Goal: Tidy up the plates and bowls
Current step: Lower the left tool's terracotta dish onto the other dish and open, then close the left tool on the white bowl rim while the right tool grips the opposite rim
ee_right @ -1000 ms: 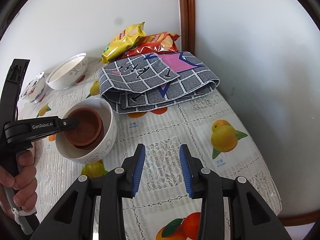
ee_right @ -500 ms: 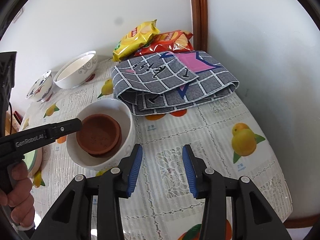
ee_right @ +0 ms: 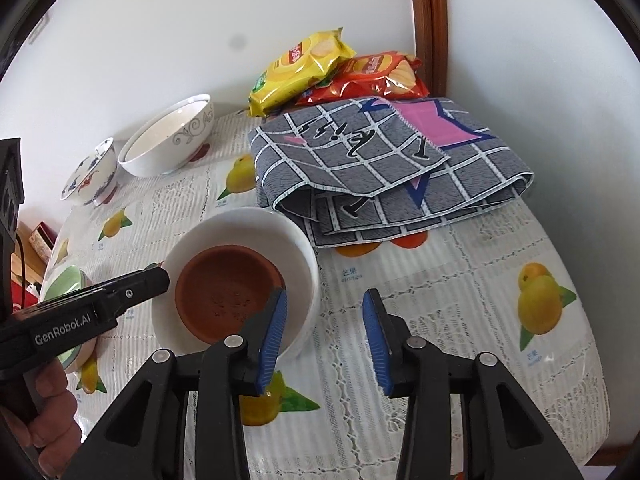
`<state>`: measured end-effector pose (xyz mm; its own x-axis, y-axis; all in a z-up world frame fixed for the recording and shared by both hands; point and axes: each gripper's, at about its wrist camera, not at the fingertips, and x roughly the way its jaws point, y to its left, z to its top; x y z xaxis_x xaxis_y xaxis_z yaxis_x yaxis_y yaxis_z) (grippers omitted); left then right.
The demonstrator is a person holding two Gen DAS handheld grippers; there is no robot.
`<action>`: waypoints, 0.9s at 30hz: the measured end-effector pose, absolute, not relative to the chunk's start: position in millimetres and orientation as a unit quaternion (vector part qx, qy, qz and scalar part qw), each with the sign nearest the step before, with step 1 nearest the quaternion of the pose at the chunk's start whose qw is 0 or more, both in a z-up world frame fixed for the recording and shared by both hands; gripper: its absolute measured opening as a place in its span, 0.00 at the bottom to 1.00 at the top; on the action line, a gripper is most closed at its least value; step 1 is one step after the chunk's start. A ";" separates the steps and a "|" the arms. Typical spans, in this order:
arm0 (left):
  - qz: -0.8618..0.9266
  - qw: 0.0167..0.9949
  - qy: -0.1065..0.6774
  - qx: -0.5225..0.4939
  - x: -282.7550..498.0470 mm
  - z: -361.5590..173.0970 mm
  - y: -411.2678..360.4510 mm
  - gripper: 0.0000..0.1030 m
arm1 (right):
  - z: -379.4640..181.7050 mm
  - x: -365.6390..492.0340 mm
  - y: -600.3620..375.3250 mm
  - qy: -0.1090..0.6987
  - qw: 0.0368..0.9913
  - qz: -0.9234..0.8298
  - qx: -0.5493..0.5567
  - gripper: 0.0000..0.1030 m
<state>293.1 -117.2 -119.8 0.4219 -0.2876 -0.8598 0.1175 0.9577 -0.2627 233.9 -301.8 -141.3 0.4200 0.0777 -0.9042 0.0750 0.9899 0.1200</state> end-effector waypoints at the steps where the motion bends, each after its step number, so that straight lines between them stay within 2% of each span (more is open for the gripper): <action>1: -0.120 0.838 0.527 -0.079 294.2 -122.1 -117.9 0.26 | -144.8 235.7 -299.8 0.543 0.837 0.001 0.067 0.32; 2: -0.121 0.836 0.529 -0.078 295.2 -124.2 -119.0 0.26 | -148.0 237.5 -298.4 0.548 0.834 0.000 0.065 0.29; 7: -0.119 0.830 0.540 -0.070 299.7 -133.8 -123.7 0.26 | -157.4 242.7 -298.5 0.558 0.827 -0.004 0.070 0.28; 14: -0.107 0.827 0.549 -0.053 306.2 -140.1 -126.4 0.34 | -166.3 254.7 -291.9 0.573 0.818 -0.018 0.045 0.28; 20: -0.102 0.824 0.555 -0.043 311.8 -145.6 -128.6 0.36 | -172.6 259.5 -294.7 0.582 0.812 -0.022 0.048 0.33; 27: -0.097 0.825 0.555 -0.044 313.9 -149.9 -127.5 0.37 | -174.7 262.1 -297.9 0.572 0.819 -0.033 0.032 0.43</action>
